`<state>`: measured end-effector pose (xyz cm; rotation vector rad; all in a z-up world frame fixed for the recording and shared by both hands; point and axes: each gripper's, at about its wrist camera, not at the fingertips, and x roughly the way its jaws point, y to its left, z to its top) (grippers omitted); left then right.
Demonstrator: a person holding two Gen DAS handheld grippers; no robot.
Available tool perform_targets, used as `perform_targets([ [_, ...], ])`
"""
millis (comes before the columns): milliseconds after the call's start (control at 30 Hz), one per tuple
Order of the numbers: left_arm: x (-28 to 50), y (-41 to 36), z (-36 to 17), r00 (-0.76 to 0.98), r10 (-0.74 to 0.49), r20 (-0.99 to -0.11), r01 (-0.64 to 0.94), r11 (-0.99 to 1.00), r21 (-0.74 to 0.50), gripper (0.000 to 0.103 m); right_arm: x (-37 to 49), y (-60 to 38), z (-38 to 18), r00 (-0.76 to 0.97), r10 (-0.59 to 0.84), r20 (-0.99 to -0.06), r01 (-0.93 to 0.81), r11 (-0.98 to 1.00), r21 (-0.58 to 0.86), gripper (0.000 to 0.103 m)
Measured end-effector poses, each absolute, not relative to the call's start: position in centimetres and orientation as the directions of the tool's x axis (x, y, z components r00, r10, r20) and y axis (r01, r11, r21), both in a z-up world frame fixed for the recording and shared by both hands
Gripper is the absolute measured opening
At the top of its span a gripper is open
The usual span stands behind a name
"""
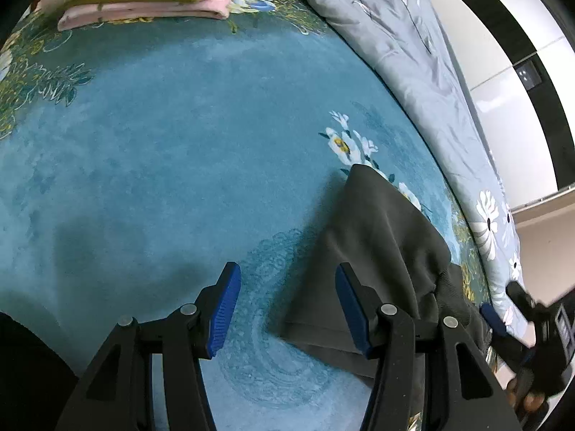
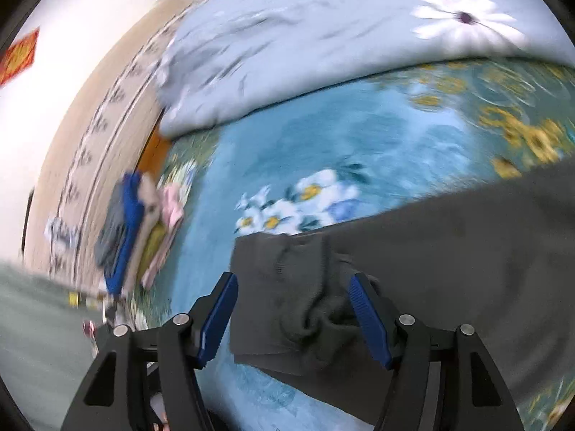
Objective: Fold clothes
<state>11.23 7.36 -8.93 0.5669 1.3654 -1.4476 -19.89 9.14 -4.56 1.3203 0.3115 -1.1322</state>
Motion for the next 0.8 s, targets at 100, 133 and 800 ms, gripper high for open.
perform_targets([
  [100, 10.8, 7.4, -8.7, -0.370, -0.344, -0.863, 0.889, 0.140, -0.437, 0.056, -19.7, 7.0, -6.6, 0.482, -0.426, -0.766, 0.776, -0.198, 0.598, 0.060],
  [133, 10.8, 7.5, -8.7, -0.371, -0.342, -0.863, 0.890, 0.135, -0.436, 0.056, -19.9, 6.4, -7.5, 0.485, -0.413, -0.770, 0.763, -0.229, 0.604, 0.057],
  [800, 11.5, 7.5, -9.7, -0.390, -0.325, -0.862, 0.866, 0.188, -0.463, 0.056, -18.4, 5.8, -11.6, 0.718, -0.330, -0.612, 0.554, -0.262, 0.790, 0.009],
])
